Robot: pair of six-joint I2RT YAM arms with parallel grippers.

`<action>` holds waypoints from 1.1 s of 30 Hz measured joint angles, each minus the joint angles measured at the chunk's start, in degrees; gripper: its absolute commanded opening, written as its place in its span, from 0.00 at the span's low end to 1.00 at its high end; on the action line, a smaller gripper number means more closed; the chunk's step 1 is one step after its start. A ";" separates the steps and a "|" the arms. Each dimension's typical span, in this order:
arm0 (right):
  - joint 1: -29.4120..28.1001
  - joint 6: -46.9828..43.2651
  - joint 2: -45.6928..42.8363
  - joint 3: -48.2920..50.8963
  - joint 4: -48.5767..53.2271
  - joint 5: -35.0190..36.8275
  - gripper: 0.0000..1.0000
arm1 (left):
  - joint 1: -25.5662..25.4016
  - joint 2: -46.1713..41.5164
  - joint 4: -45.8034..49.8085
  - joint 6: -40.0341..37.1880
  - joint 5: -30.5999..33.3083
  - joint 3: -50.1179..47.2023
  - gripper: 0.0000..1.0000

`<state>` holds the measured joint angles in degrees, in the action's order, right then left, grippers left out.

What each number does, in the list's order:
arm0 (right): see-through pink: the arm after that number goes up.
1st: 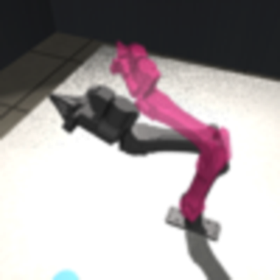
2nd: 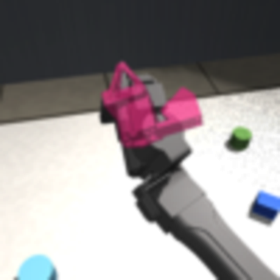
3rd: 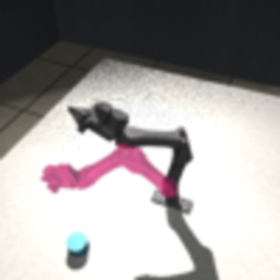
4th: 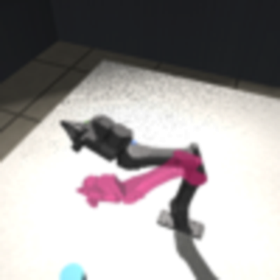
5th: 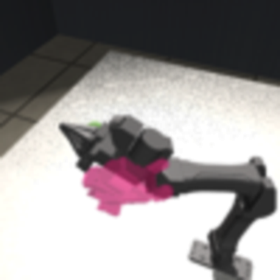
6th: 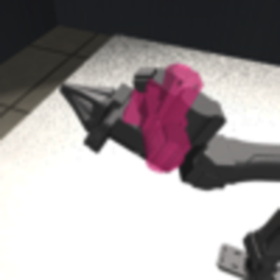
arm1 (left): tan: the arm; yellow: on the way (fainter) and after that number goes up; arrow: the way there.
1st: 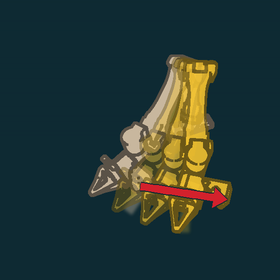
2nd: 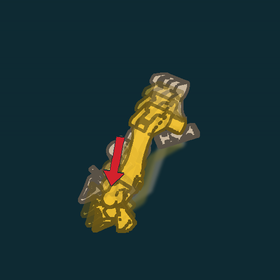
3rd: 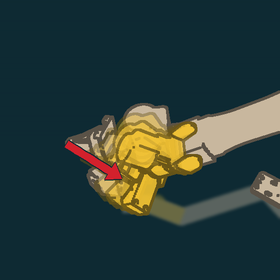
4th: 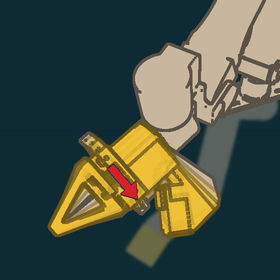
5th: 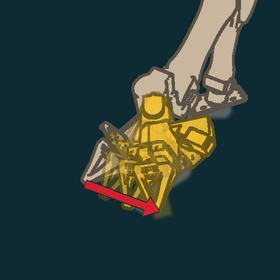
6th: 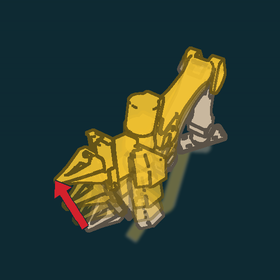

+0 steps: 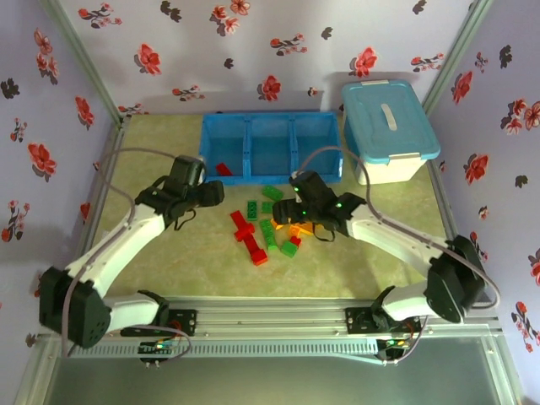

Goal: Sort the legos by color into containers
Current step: Pick up the lego from the center of the table.

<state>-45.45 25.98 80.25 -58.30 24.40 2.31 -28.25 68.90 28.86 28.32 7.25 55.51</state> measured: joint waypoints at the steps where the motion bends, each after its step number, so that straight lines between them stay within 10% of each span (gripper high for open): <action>1: -0.61 -0.35 1.70 -1.53 0.33 0.20 0.83 | -0.11 -2.01 -0.22 0.26 -0.11 -1.22 0.66; 18: -8.02 -5.46 34.91 -36.37 11.96 0.55 0.73 | -0.28 -22.49 1.07 5.57 -0.42 -14.78 0.64; 33: -9.38 -5.95 47.93 -48.19 19.85 0.66 0.64 | -0.31 -29.57 3.32 8.15 0.26 -18.01 0.63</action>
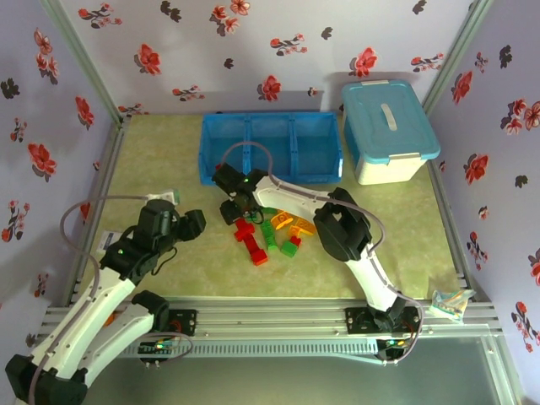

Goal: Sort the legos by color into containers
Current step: Pick up the lego from the center of the table.

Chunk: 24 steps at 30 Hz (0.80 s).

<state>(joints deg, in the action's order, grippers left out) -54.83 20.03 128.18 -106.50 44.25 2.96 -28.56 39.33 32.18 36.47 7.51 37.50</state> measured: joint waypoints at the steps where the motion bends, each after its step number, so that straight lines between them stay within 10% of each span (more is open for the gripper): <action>1: 0.00 -0.02 0.31 -0.31 0.22 0.02 0.63 | -0.02 -0.28 0.02 0.13 0.00 -0.15 0.62; 24: -2.58 0.07 5.88 -5.20 3.10 0.24 0.54 | -0.02 -1.05 1.18 0.74 0.46 -0.96 0.62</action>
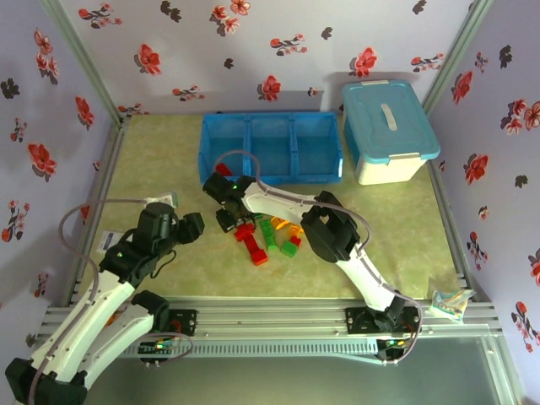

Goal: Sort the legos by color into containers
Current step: Pick up the lego from the center of the table.

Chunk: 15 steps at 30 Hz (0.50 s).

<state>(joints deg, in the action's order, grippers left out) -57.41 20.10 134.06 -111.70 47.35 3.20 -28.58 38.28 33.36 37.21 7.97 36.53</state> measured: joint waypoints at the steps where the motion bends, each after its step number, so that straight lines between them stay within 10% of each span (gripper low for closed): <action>1: -0.04 0.02 0.44 -0.35 0.24 0.02 0.53 | 0.00 0.00 0.07 0.00 0.00 -0.04 0.62; 15: -0.28 1.09 1.73 -3.06 1.68 1.31 0.30 | 0.00 -1.92 0.66 0.00 0.42 -0.37 0.62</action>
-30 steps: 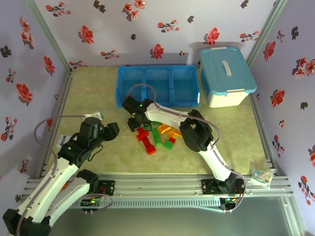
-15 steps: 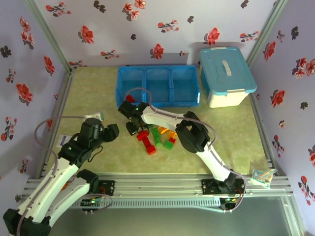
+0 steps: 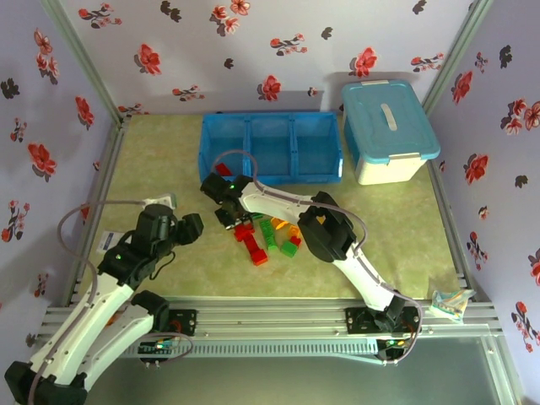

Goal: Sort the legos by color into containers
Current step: Pick up the lego from the center of the table, then place the lego in the container.

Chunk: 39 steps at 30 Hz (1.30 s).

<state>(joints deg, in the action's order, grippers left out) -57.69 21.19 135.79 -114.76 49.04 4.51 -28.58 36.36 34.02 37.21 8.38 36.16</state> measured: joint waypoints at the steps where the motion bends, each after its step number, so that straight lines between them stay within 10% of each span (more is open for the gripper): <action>1: -0.09 0.00 -0.02 -0.13 0.02 0.07 0.30 | 0.00 -0.59 0.13 0.00 0.02 -0.04 0.62; 39: 10.78 -4.55 9.27 -30.25 -5.33 7.50 0.36 | -0.26 -9.88 2.23 -0.02 -3.32 -1.49 0.62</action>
<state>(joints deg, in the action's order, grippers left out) -46.92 16.64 145.05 -145.01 43.70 12.01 -28.84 26.48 36.25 37.19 5.06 34.68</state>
